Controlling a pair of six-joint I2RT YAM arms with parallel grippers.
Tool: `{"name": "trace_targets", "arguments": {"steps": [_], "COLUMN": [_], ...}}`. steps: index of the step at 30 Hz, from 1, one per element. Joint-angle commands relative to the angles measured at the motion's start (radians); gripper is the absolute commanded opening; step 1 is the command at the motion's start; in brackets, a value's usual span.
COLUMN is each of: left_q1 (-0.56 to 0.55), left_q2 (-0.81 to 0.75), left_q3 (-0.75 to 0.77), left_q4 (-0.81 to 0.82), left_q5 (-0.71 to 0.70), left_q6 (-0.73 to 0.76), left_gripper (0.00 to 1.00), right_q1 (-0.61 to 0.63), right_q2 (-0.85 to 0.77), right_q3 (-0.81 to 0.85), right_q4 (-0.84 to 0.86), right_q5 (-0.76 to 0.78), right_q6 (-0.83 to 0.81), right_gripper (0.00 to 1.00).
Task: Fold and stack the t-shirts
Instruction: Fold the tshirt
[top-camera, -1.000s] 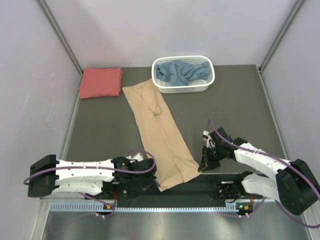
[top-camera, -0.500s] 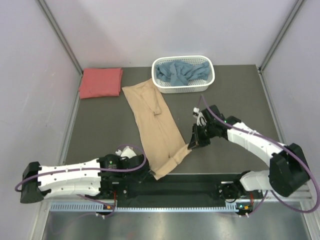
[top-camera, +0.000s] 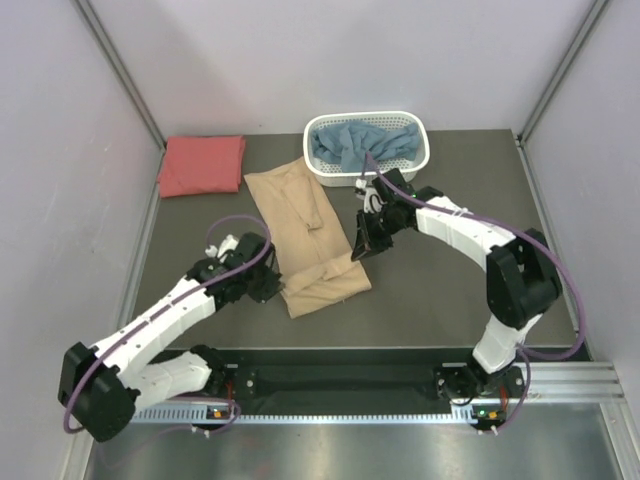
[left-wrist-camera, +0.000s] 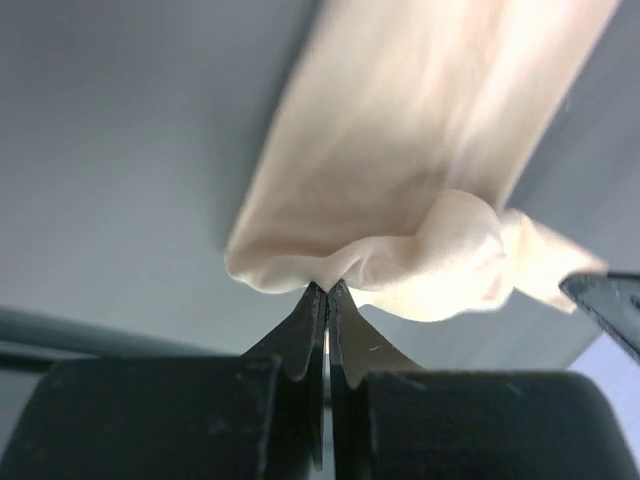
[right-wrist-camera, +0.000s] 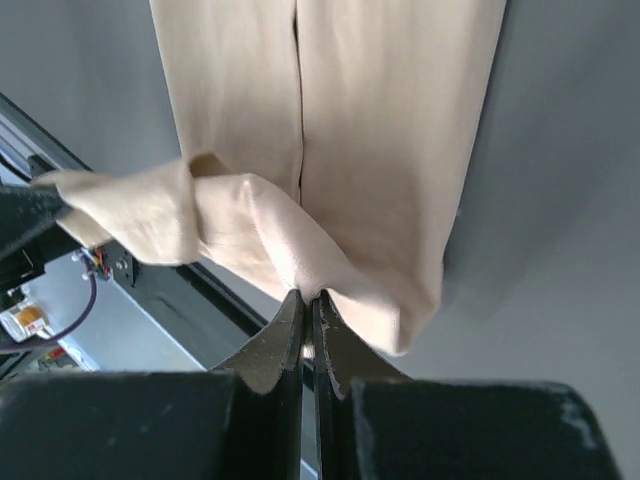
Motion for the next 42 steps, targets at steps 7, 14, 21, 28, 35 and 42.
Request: {"name": "trace_targets", "arguments": {"steps": [7,14,21,28,35,42], "left_q1": [0.315,0.368,0.397,0.447,0.46,0.461], "left_q2": [0.225,0.379,0.474,0.539,0.611,0.641], "left_q3": [0.12,0.237,0.316,0.346,0.385,0.401], "left_q4": [0.133,0.159,0.145,0.148,0.145,0.15], "left_q5": [0.184,0.185,0.177,0.19,0.275,0.273], "left_q6": [0.416,0.503,0.525,0.552,0.581,0.586], "left_gripper": [0.0,0.0,0.0,0.0,0.0,0.0], "right_q1": [-0.014,-0.048,-0.076,-0.082,-0.093,-0.114], "right_q2": [0.203,0.317,0.392,0.432,0.461,0.461], "right_q3": [0.288,0.387,0.468,0.506,0.528,0.502], "right_q4": [-0.02,-0.025,-0.029,-0.013,-0.017,-0.008], "right_q5": [-0.005,-0.018,-0.058,-0.076,-0.078,-0.084], "right_q6": [-0.053,-0.066,-0.062,-0.036,-0.028,-0.031], "right_gripper": [0.0,0.0,0.0,0.0,0.0,0.0]}}
